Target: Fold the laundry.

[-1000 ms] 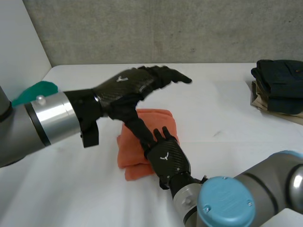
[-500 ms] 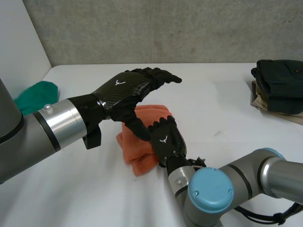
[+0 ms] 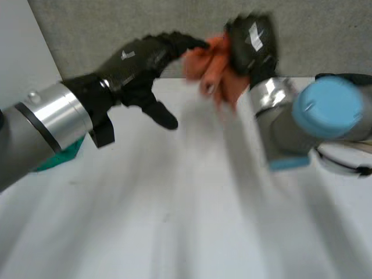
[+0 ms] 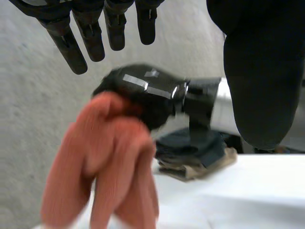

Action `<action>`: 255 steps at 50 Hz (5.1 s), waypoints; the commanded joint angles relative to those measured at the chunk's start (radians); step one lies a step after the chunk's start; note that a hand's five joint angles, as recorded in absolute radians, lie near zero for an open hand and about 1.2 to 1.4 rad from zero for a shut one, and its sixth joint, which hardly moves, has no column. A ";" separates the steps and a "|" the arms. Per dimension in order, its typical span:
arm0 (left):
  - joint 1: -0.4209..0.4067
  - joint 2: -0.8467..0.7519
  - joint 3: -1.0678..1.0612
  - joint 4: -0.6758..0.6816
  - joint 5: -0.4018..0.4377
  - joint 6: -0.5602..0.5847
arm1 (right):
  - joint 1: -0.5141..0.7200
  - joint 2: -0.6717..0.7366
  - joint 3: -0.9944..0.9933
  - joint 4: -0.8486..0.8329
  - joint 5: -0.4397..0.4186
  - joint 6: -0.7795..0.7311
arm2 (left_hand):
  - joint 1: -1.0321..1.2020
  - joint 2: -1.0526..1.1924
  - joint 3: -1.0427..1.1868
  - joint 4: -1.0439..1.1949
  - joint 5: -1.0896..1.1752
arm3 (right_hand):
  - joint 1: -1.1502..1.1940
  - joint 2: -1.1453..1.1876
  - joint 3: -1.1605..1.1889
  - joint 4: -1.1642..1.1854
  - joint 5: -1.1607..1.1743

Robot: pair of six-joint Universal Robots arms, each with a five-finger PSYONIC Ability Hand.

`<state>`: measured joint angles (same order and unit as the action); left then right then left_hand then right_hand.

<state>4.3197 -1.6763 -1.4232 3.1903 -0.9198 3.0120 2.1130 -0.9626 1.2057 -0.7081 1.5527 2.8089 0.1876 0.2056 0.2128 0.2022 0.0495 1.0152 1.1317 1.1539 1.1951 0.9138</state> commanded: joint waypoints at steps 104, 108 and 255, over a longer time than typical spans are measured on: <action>0.525 -0.808 0.317 0.269 -0.317 0.542 | -0.174 -0.191 0.581 0.184 -0.261 -0.158 | -0.013 -0.031 -0.038 -0.028 -0.050 | -0.841 -0.957 -0.979 -1.021 -0.914; 0.523 -0.890 0.412 0.206 -0.335 0.564 | -0.200 -0.202 0.600 0.156 -0.257 -0.154 | 0.236 0.218 0.210 0.221 0.199 | -0.841 -0.957 -0.979 -1.021 -0.914; 0.376 -0.005 0.066 -0.057 -0.123 0.512 | -0.241 -0.477 0.098 0.805 -0.033 -0.323 | 1.209 1.191 1.183 1.194 1.172 | 0.381 0.265 0.242 0.201 0.308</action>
<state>4.6565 -1.9014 -1.2976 3.3034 -1.0687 3.6260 1.8920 -1.3655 1.3740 0.0572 1.4916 2.5883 1.1543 1.1937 1.1865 1.1988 0.9596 1.1364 1.1798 1.1905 1.1978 0.9911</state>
